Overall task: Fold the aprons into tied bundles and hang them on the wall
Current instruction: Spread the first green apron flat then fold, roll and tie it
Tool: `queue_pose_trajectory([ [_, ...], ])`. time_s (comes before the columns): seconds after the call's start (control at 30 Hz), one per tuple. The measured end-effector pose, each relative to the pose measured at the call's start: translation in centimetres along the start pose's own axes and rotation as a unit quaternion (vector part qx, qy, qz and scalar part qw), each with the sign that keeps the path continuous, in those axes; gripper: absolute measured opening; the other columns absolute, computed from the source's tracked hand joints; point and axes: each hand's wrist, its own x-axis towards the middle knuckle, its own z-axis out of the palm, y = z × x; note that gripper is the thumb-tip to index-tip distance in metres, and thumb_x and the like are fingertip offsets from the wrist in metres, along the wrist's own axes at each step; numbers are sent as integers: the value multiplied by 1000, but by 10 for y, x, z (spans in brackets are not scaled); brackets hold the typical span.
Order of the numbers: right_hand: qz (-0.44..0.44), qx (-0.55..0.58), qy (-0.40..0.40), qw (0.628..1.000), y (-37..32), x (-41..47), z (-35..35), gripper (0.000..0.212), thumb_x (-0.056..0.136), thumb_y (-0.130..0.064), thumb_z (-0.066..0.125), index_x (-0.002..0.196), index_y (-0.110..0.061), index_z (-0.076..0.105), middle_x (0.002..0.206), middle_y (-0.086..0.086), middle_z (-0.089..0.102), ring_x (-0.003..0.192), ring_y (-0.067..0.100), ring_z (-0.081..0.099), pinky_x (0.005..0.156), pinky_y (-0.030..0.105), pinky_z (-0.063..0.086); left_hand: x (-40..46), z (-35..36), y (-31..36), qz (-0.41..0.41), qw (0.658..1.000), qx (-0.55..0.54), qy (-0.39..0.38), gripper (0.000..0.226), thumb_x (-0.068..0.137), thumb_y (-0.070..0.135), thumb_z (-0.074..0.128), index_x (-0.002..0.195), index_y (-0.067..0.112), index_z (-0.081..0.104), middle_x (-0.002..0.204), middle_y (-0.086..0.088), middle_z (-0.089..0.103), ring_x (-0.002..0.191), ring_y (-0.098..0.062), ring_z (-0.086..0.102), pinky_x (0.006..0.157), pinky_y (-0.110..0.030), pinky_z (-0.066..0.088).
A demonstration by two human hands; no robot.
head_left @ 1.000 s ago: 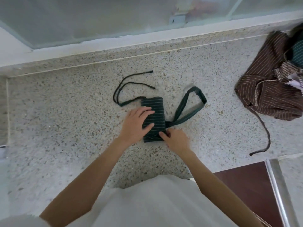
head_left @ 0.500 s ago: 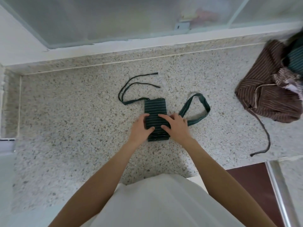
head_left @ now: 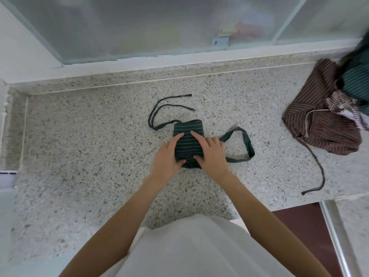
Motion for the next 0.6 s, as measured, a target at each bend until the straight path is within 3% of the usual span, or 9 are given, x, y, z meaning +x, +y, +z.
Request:
queue_pose_trajectory([
  [0.17, -37, -194, 51, 979, 1, -27, 10, 82, 64, -29, 83, 136, -14, 47, 101, 15, 60, 95, 33, 54, 89, 46, 43, -15, 9, -5, 70, 985, 149, 46, 66, 66, 19, 82, 125, 24, 51, 97, -7, 58, 89, -24, 55, 65, -36, 54],
  [0.23, -40, -204, 64, 976, 5, -41, 17, 76, 63, -30, 84, 130, -17, 52, 106, 15, 58, 100, 32, 50, 93, 47, 39, -22, 14, -10, 107, 973, 187, 77, 55, 64, 25, 81, 115, 23, 59, 106, -7, 53, 98, -24, 50, 78, -36, 49],
  [0.3, -60, -185, 76, 978, 11, -51, 23, 66, 65, -34, 80, 124, -20, 56, 122, 16, 52, 117, 33, 41, 104, 51, 29, -28, 18, -15, 160, 962, 209, 75, 45, 66, 31, 77, 106, 19, 62, 123, -6, 53, 116, -23, 45, 95, -38, 38],
  [0.37, -101, -166, 66, 979, 18, -55, 26, 59, 69, -43, 72, 121, -19, 57, 143, 14, 42, 136, 31, 27, 111, 54, 18, -31, 22, -26, 197, 958, 203, 45, 42, 66, 35, 76, 101, 16, 61, 128, -1, 56, 122, -19, 47, 105, -38, 30],
  [0.43, -133, -150, 30, 979, 25, -54, 29, 61, 71, -49, 70, 121, -18, 53, 147, 5, 40, 142, 24, 22, 112, 57, 17, -30, 22, -36, 191, 964, 184, -1, 47, 68, 41, 75, 105, 18, 58, 129, 4, 57, 120, -15, 52, 110, -36, 24],
  [0.53, -110, -70, -21, 991, 34, -47, 34, 55, 72, -48, 67, 116, -18, 50, 133, 0, 55, 136, 21, 35, 113, 48, 17, -18, 13, -36, 154, 975, 121, -101, 51, 70, 50, 61, 112, 21, 53, 131, 7, 54, 117, -15, 52, 102, -29, 28],
  [0.6, -70, -4, -27, 997, 35, -39, 32, 46, 77, -43, 63, 113, -16, 55, 117, 1, 64, 120, 22, 54, 113, 39, 21, -4, 5, -29, 117, 976, 78, -165, 54, 70, 46, 65, 115, 20, 51, 124, 4, 57, 111, -16, 51, 91, -29, 37],
])
